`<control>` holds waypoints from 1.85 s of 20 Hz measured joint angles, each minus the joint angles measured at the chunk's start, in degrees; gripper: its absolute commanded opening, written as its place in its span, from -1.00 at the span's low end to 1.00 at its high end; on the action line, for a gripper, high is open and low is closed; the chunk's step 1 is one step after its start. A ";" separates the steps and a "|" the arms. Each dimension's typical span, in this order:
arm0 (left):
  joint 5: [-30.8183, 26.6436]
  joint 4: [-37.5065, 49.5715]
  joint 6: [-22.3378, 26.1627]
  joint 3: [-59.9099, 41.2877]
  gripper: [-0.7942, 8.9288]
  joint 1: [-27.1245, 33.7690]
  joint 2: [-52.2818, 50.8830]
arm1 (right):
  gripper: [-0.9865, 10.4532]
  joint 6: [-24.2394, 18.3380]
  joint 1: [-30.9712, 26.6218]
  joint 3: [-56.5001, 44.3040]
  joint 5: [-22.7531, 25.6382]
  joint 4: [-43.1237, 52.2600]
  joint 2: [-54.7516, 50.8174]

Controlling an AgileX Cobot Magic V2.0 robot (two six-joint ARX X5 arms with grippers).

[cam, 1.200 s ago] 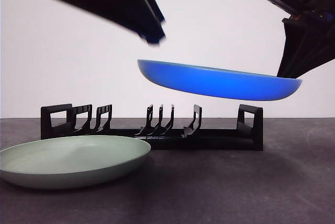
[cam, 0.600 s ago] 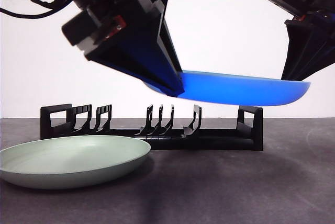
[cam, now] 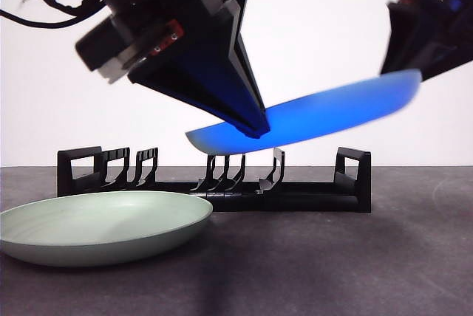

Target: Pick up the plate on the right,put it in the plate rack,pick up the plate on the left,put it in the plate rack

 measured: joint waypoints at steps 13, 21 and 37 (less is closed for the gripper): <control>6.36 7.74 -27.54 0.00 -0.86 13.79 -3.23 | -0.44 1.11 -0.09 0.44 16.31 16.26 -10.47; 43.74 24.17 -46.47 0.00 -0.86 43.67 -6.82 | -0.45 1.11 -0.50 0.44 18.25 16.35 -10.32; 59.23 33.09 -54.49 0.00 -0.86 56.76 2.58 | -0.45 1.75 -0.50 0.44 18.25 17.64 -8.07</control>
